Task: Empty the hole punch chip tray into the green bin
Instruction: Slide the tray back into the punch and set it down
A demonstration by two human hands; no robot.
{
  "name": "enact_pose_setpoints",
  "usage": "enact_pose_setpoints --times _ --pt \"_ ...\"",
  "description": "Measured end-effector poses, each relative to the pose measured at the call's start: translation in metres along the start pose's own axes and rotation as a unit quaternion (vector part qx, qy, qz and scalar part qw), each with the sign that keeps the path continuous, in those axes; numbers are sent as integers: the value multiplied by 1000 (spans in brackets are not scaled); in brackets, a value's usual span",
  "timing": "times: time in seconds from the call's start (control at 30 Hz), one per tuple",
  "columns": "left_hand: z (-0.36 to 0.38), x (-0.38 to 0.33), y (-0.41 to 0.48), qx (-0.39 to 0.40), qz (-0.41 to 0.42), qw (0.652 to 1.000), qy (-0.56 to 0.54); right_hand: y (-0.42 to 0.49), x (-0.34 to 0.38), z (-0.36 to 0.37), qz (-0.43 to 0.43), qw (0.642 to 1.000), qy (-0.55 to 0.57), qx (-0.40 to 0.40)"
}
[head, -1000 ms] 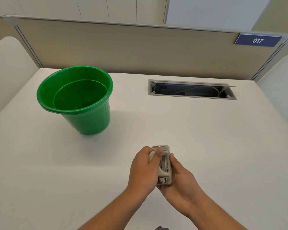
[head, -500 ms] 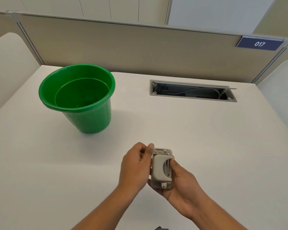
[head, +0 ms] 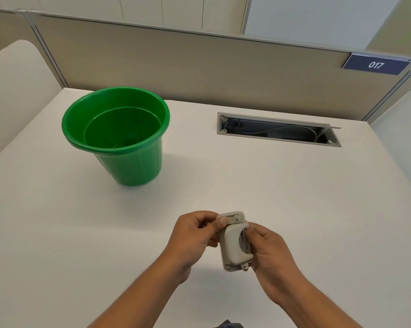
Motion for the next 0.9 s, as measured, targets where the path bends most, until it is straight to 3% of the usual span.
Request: enact_pose_setpoints --times 0.17,0.47,0.57,0.7,0.9 --pt "8 4 -2 55 -28 998 -8 1 8 -6 -9 998 -56 -10" --pt "10 -4 -2 80 -1 996 29 6 27 -3 8 985 -163 59" --pt "8 1 -2 47 -18 998 -33 8 18 0 40 992 -91 77" --pt "-12 16 0 -67 -58 991 -105 4 7 5 92 987 96 90" --pt "-26 29 -8 -156 -73 972 -160 3 8 9 76 975 173 116"
Point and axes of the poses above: each hand's wrist, its own y-axis towards the middle knuckle, its own z-axis out of the palm, x = y × z, the point moved 10 cm from there along y, towards the middle knuckle, and after that the axes turned 9 degrees about y, right-handed, at the moved point
